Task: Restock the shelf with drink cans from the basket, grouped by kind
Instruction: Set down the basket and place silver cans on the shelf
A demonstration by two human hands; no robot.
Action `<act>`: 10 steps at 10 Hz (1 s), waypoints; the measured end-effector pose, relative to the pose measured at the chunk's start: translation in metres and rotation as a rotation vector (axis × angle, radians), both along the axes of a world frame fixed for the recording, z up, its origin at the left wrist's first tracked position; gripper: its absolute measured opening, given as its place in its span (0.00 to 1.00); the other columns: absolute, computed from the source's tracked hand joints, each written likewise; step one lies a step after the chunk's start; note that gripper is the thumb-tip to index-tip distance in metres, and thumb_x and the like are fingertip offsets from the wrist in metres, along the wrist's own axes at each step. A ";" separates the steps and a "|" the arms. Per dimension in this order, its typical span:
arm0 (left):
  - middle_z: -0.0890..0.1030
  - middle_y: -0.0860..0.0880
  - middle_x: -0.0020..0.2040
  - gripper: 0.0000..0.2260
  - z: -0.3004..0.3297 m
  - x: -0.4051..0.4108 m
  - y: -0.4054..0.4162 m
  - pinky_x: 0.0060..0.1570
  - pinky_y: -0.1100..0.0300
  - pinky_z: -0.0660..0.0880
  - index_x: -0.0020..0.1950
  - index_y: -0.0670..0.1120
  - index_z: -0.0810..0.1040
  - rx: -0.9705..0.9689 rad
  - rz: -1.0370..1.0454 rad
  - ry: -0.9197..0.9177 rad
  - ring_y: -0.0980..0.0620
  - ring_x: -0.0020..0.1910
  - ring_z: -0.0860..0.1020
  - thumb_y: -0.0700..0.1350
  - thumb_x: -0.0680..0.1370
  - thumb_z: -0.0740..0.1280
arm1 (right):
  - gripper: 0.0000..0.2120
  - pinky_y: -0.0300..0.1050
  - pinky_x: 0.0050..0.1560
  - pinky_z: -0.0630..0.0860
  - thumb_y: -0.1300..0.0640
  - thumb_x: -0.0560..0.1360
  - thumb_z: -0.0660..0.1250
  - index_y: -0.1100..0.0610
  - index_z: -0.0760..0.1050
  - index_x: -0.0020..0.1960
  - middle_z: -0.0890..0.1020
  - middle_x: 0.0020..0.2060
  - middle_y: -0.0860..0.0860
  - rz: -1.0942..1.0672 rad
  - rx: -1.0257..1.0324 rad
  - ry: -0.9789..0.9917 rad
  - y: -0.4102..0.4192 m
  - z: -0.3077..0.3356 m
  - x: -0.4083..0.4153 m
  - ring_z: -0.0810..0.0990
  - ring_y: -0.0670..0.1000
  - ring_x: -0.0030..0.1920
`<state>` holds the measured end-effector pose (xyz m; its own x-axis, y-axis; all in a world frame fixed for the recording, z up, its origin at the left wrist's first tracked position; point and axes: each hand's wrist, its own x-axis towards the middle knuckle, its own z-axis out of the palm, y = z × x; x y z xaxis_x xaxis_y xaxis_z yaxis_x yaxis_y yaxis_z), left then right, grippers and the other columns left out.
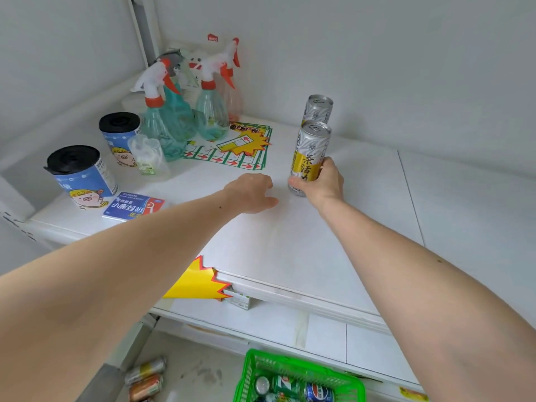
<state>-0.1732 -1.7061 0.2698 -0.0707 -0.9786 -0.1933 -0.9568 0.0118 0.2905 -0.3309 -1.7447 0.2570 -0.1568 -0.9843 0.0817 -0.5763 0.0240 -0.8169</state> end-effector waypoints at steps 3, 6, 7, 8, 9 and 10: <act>0.72 0.49 0.68 0.23 0.004 0.000 0.001 0.58 0.53 0.72 0.72 0.50 0.68 -0.016 -0.036 -0.089 0.48 0.66 0.70 0.57 0.79 0.62 | 0.30 0.46 0.55 0.77 0.52 0.64 0.81 0.58 0.73 0.60 0.81 0.55 0.54 -0.020 0.009 -0.002 -0.017 -0.002 0.005 0.80 0.55 0.54; 0.71 0.50 0.68 0.23 0.005 0.002 0.002 0.57 0.53 0.71 0.72 0.50 0.67 -0.011 -0.053 -0.095 0.48 0.67 0.69 0.58 0.79 0.61 | 0.29 0.45 0.55 0.76 0.53 0.64 0.81 0.58 0.73 0.60 0.81 0.55 0.54 -0.027 0.014 0.015 -0.020 -0.003 0.001 0.80 0.55 0.54; 0.71 0.49 0.69 0.23 0.006 0.002 0.002 0.59 0.52 0.70 0.72 0.50 0.67 0.001 -0.062 -0.088 0.47 0.67 0.69 0.58 0.79 0.61 | 0.29 0.44 0.55 0.75 0.53 0.64 0.81 0.58 0.73 0.61 0.81 0.56 0.54 -0.032 0.021 0.014 -0.019 -0.002 0.001 0.80 0.55 0.55; 0.70 0.48 0.69 0.24 0.007 0.001 0.003 0.61 0.52 0.70 0.72 0.49 0.67 0.009 -0.071 -0.085 0.47 0.68 0.69 0.57 0.79 0.62 | 0.30 0.43 0.54 0.74 0.53 0.65 0.80 0.58 0.72 0.61 0.80 0.57 0.54 -0.033 0.043 0.020 -0.018 -0.002 0.001 0.79 0.55 0.55; 0.70 0.47 0.69 0.24 0.006 0.000 0.004 0.62 0.51 0.70 0.72 0.48 0.67 0.015 -0.077 -0.080 0.46 0.67 0.69 0.57 0.79 0.62 | 0.33 0.41 0.51 0.74 0.53 0.65 0.80 0.59 0.69 0.64 0.79 0.57 0.54 -0.042 0.081 0.000 -0.014 -0.003 -0.001 0.79 0.53 0.53; 0.70 0.46 0.69 0.24 0.004 -0.001 0.006 0.64 0.51 0.70 0.72 0.46 0.67 0.011 -0.075 -0.056 0.45 0.68 0.69 0.56 0.79 0.62 | 0.38 0.42 0.54 0.73 0.52 0.66 0.80 0.59 0.66 0.69 0.76 0.62 0.55 -0.056 0.111 -0.008 -0.006 -0.004 -0.008 0.78 0.55 0.58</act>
<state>-0.1746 -1.6996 0.2736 -0.1329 -0.9688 -0.2093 -0.9680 0.0815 0.2374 -0.3390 -1.7511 0.2531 -0.2118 -0.9769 -0.0285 -0.5651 0.1462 -0.8120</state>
